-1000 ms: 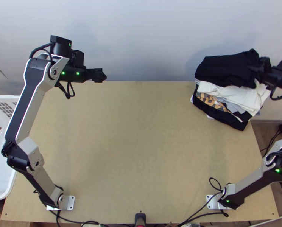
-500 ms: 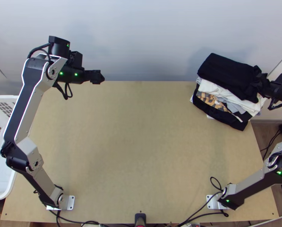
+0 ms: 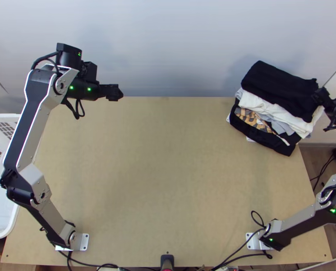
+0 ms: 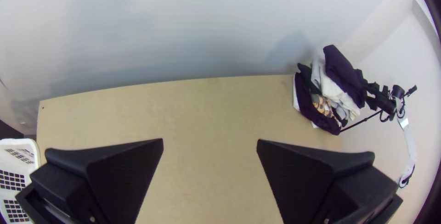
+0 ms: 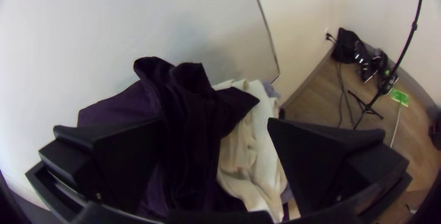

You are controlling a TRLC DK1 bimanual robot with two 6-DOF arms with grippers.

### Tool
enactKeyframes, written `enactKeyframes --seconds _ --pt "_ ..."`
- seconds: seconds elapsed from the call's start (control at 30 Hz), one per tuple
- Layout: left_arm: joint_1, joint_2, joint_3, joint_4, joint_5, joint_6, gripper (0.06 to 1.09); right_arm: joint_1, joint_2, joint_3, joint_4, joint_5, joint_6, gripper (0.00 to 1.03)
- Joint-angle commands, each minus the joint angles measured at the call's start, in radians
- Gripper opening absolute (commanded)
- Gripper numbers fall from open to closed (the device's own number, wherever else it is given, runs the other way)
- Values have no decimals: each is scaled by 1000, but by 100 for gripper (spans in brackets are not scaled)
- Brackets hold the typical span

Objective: Fold the t-shirt

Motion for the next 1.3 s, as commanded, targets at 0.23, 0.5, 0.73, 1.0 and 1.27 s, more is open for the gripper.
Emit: enactKeyframes --seconds 0.23,0.5,0.73,1.0,1.27 --pt "11 -2 0 -1 1 9 105 57 -175 -73 128 348 -129 100" --pt "14 -4 3 1 1 16 105 148 -217 -44 271 466 -241 100" --pt "16 -5 9 2 1 16 105 155 -185 -70 188 464 -218 100" --pt "22 -9 8 -1 1 21 105 77 -79 51 -154 108 112 100" --pt "28 -12 8 -2 -1 24 105 -20 7 123 -238 -429 414 100"
